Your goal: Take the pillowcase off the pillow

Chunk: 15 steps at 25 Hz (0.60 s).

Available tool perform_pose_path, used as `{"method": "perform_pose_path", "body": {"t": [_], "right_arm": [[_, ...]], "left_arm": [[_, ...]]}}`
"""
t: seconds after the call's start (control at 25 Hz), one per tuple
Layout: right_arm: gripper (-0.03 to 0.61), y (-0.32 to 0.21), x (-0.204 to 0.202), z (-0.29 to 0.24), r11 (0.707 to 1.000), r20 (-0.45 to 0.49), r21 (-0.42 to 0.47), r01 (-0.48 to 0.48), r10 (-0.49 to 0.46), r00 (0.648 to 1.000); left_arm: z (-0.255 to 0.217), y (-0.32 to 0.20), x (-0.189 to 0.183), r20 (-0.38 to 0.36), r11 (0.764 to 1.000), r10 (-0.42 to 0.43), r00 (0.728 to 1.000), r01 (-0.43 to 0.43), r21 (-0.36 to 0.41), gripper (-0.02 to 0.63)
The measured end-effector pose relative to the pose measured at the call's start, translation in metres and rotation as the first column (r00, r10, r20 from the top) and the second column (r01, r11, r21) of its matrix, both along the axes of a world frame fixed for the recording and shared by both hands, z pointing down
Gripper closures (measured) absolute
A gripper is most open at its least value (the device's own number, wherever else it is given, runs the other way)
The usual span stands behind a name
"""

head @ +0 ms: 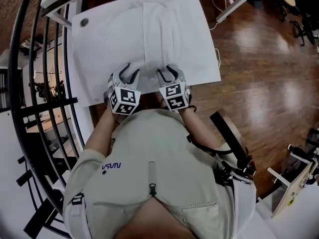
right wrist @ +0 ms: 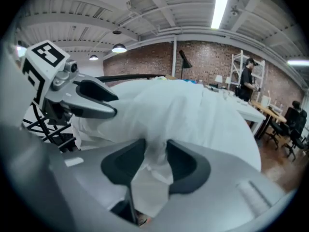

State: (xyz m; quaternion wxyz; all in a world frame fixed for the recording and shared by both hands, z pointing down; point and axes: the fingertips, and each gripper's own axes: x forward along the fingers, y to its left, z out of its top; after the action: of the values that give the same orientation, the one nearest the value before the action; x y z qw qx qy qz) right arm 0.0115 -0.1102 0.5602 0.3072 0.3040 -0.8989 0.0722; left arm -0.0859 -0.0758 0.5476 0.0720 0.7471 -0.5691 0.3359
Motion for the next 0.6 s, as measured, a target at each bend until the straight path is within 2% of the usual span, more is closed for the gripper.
{"method": "perform_pose_path", "body": {"t": [0.04, 0.12, 0.2, 0.44, 0.6], "right_arm": [[0.438, -0.005, 0.0, 0.0, 1.0, -0.02, 0.021, -0.004, 0.004, 1.0], [0.519, -0.011, 0.002, -0.004, 0.999, -0.036, 0.053, -0.012, 0.013, 0.999], [0.558, -0.013, 0.006, -0.014, 0.996, -0.027, 0.085, -0.015, 0.018, 0.999], [0.564, -0.026, 0.037, -0.048, 0.976, -0.021, 0.207, -0.071, 0.077, 0.997], [0.566, -0.044, 0.075, -0.051, 0.957, -0.036, 0.243, -0.156, 0.17, 0.985]], "left_arm": [[0.0, -0.002, -0.001, 0.012, 1.0, -0.008, 1.0, 0.008, 0.008, 0.461], [-0.007, -0.004, -0.005, 0.019, 0.999, -0.028, 0.999, 0.027, 0.027, 0.529], [-0.02, -0.006, -0.013, 0.008, 0.997, -0.055, 0.998, 0.055, 0.056, 0.558], [-0.062, -0.013, -0.04, -0.044, 0.985, -0.125, 0.991, 0.129, 0.117, 0.568], [-0.083, -0.015, -0.057, -0.073, 0.976, -0.162, 0.984, 0.171, 0.136, 0.568]]}}
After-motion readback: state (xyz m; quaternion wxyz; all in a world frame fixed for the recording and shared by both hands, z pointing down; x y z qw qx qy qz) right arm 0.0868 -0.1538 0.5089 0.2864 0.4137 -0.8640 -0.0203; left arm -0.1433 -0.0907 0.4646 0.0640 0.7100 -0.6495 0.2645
